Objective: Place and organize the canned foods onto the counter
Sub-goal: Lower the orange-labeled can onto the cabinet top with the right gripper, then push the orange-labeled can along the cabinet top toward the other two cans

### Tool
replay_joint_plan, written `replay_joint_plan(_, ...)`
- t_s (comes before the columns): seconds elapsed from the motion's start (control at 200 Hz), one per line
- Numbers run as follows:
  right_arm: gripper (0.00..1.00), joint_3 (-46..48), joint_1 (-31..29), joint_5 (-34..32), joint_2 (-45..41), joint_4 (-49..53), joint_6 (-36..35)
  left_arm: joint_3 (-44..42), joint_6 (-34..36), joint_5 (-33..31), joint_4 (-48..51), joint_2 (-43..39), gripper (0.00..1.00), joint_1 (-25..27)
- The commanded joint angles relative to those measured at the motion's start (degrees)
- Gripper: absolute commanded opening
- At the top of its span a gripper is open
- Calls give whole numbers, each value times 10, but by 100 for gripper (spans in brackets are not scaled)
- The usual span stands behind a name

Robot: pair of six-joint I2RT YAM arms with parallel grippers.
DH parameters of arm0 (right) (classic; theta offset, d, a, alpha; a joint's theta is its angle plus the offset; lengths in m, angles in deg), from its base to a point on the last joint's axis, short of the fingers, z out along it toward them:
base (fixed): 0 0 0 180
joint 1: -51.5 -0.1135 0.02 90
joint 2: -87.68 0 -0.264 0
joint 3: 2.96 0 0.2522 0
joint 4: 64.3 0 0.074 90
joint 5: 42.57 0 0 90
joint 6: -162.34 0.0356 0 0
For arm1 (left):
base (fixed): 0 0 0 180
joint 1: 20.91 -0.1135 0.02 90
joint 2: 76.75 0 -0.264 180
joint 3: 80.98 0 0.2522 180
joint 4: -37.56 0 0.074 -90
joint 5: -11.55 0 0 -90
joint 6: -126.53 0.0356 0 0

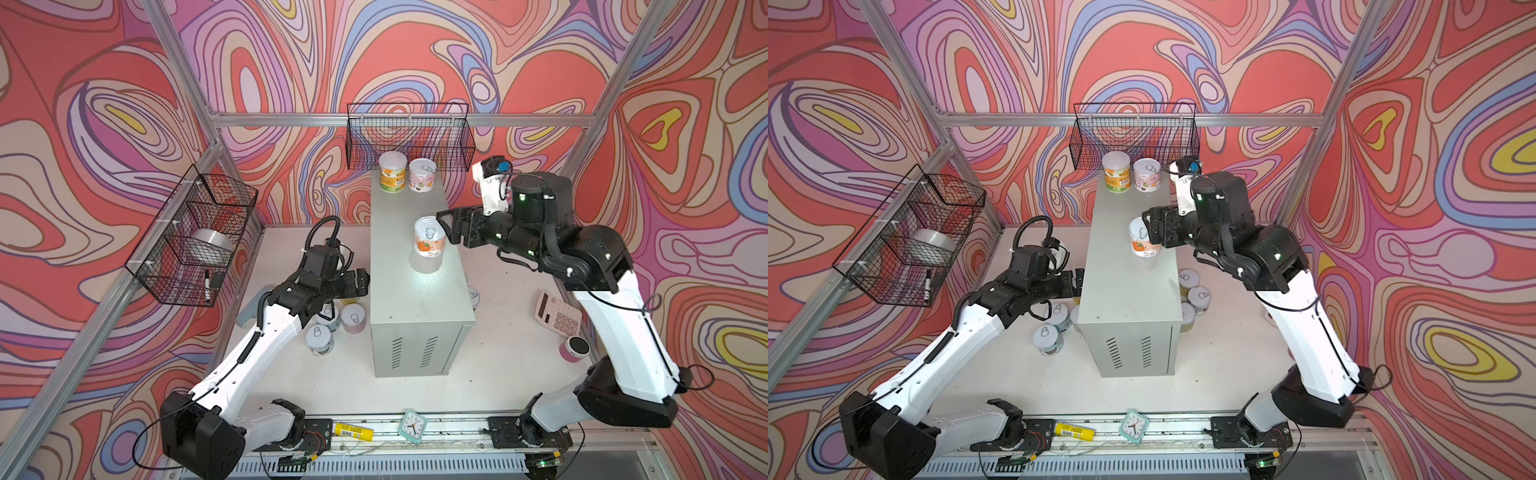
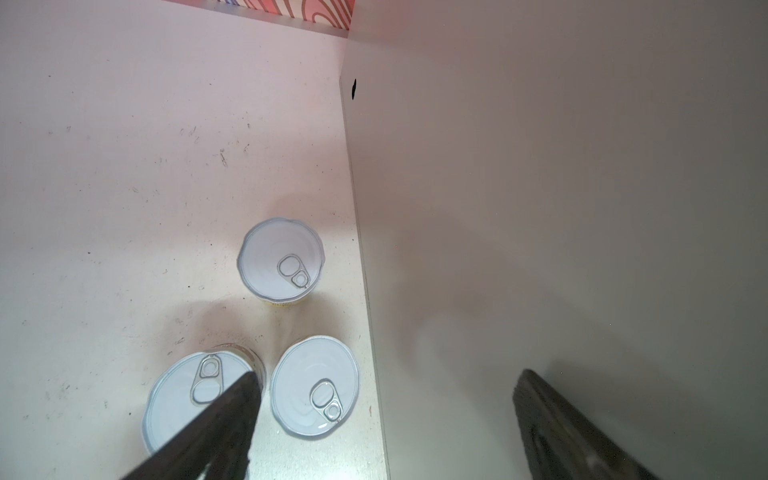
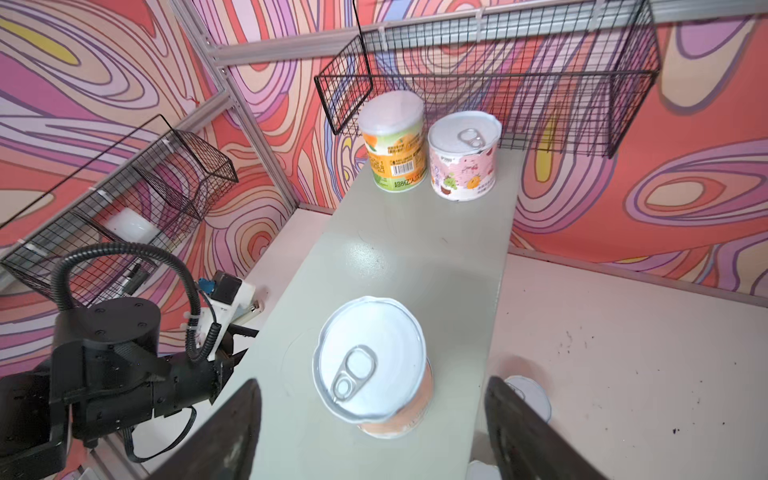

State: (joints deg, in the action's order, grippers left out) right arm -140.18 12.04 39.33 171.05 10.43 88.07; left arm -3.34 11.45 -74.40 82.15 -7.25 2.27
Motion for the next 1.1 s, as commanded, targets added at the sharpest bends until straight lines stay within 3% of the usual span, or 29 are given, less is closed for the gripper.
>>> replay_joint_plan(0.0,86,77,-3,-18,-24,-34,5,17,3,-2,31,-10,96,-2)
replay_joint_plan(0.155,83,163,-3,-7,-84,-72,9,33,4,-7,41,-10,96,-1)
replay_joint_plan(0.245,65,188,-3,3,-95,-71,11,36,6,-10,46,-8,95,-2)
replay_joint_plan(0.486,70,244,-3,21,-93,-94,9,20,-1,-12,38,-17,95,-1)
replay_joint_plan(1.097,64,190,-2,35,28,-161,-13,-9,0,-9,-2,-15,95,-2)
